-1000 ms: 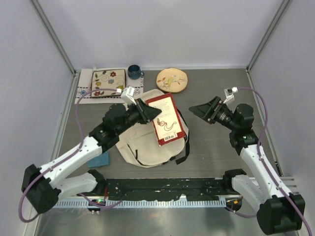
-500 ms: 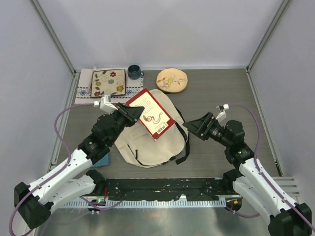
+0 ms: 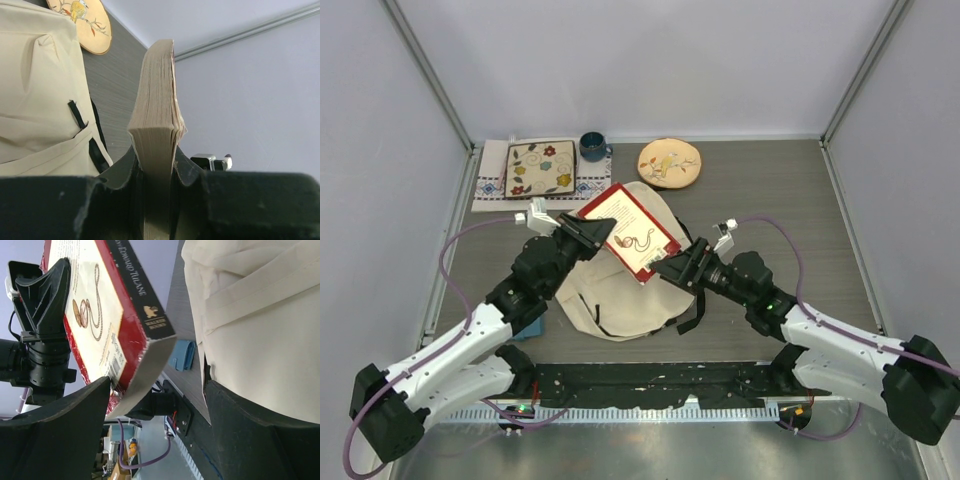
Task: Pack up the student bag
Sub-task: Pick up the book from the center of the board.
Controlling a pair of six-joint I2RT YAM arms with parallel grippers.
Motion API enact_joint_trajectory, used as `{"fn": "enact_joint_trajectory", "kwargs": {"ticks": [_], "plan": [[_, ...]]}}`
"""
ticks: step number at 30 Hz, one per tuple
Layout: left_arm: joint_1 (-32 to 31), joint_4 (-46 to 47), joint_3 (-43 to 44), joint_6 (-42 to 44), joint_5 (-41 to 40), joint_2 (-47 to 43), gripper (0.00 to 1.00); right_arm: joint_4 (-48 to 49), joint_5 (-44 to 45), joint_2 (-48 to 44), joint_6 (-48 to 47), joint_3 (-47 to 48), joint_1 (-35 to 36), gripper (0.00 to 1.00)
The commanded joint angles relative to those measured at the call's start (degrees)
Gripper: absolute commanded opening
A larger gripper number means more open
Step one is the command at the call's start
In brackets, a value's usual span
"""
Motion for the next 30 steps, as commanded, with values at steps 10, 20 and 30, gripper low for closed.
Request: {"fn": "enact_joint_trajectory", "kwargs": {"ticks": [10,20,30], "plan": [[0.23,10.32,-2.11,-5.11,1.46,-0.01,0.0,23.49,6.68,8.95,3.4,2.19,3.86,0.57],[0.15,11.73,-3.78,-6.61,2.08,0.95,0.0,26.3,8.01,8.69,3.57,2.54,3.77,0.47],[0.15,5.59,-2.11,-3.45,4.19,1.22,0.32,19.92,10.55,3.88,0.5,2.63,3.77,0.01]]}}
